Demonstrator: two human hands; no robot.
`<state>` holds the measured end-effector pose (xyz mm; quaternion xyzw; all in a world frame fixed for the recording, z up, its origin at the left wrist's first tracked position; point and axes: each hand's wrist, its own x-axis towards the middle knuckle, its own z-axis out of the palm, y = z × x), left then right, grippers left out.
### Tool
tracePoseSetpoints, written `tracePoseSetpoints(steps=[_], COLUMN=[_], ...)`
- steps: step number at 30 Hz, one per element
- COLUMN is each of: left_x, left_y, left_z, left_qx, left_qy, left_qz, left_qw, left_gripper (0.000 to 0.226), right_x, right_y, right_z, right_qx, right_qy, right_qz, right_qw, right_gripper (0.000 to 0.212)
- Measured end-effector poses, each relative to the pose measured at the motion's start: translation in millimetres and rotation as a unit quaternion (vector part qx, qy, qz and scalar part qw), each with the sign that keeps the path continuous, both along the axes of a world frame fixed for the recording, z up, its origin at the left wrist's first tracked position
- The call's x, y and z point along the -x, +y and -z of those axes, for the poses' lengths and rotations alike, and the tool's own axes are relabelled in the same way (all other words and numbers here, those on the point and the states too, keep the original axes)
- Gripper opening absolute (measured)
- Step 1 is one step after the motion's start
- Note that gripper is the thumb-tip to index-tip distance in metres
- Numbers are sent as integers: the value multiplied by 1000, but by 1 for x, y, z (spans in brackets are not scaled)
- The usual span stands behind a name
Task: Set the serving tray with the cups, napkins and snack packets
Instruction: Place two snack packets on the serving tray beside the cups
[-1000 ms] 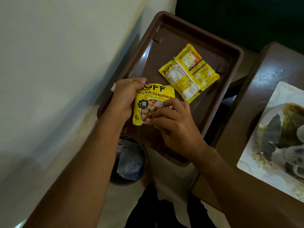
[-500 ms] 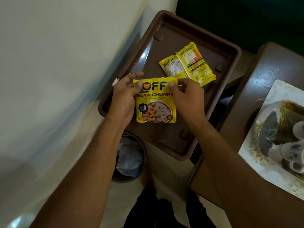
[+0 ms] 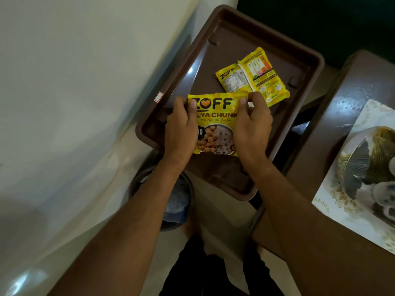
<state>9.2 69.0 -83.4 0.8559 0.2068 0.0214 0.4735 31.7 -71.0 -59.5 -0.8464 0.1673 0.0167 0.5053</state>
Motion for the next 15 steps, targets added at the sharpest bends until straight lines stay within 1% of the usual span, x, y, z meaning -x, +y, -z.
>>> tracePoseSetpoints(steps=[4, 7, 11, 15], left_x=[3, 3, 2, 0], left_y=[-5, -5, -3, 3], left_z=[1, 0, 1, 4], left_qx=[-26, -38, -61, -132], left_qy=[-55, -77, -54, -16], left_qz=[-2, -12, -9, -32], left_qw=[998, 996, 997, 991], left_gripper=[18, 21, 29, 31], right_x=[4, 7, 10, 4], right_y=[2, 0, 0, -5], right_z=[6, 10, 14, 11], right_qx=[107, 136, 138, 182], right_qy=[-26, -40, -39, -43], right_qz=[-31, -40, -38, -42], right_qw=[993, 989, 989, 981], right_gripper=[20, 21, 21, 22])
